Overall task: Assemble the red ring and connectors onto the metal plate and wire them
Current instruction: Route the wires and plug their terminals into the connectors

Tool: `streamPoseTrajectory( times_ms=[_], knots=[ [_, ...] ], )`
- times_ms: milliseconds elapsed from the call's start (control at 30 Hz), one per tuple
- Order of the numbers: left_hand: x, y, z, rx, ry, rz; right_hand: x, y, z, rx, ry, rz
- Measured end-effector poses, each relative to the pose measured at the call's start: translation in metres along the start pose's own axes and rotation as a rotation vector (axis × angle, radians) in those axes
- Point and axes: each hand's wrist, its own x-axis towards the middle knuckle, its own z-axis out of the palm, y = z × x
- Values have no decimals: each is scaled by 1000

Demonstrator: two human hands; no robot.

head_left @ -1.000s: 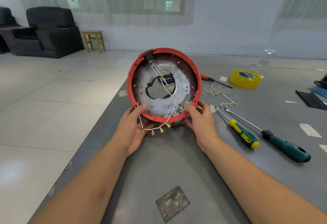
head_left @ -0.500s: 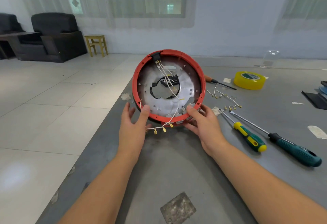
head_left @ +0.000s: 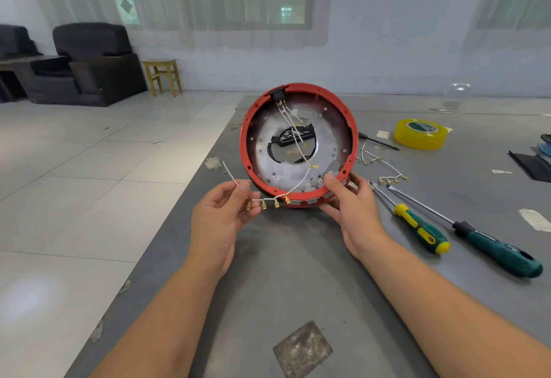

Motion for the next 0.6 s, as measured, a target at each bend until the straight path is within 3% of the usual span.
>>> streamPoseTrajectory(
  times_ms=[233,600],
  knots=[
    [2,1,-7,-208,-195,-180,1,0,0,11,5,18],
    [6,2,-6,-185,-125,-107,2,-2,-1,-4,-2,44]
  ],
)
